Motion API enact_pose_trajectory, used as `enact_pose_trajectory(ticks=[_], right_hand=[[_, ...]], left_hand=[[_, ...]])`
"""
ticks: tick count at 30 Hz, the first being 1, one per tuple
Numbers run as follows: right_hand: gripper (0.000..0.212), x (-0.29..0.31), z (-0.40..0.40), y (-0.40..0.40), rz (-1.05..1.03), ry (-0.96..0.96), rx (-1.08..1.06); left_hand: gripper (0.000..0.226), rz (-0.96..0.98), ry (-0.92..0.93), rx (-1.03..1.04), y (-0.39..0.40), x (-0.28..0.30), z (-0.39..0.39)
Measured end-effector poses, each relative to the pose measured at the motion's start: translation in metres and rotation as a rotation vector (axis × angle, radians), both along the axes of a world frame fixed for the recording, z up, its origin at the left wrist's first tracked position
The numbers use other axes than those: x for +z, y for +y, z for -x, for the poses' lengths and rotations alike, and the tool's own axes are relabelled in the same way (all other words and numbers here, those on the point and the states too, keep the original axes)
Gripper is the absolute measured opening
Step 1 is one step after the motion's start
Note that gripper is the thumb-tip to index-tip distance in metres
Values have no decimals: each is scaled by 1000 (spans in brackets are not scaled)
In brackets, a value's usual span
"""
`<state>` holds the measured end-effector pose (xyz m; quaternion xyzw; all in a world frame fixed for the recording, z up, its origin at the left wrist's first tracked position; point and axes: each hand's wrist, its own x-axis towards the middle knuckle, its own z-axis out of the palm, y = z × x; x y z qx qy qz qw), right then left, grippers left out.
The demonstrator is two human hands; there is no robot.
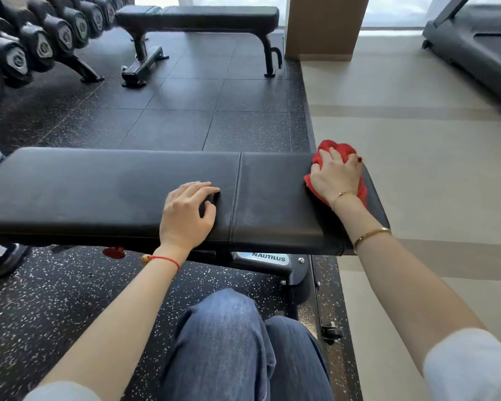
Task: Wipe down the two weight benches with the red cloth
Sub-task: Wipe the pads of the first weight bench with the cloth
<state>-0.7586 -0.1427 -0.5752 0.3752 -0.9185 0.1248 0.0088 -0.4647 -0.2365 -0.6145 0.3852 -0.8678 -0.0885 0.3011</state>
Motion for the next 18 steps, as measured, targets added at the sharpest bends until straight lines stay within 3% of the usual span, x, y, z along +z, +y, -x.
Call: enact_pose_trajectory(ticks=[5,11,14,18], right_hand=[[48,0,-38,-20,-36,106,338],[53,-7,-104,15,-9,87,615],[55,-8,-104,50,22,86,634],[55,-5,-69,80,79,63,475]], left_hand=[[29,1,-10,7,0,0,1],[31,-10,-15,14,1,0,1],[32,-12,-11,7,0,-1,0],[32,-12,-3,-1,1,-2,-1]])
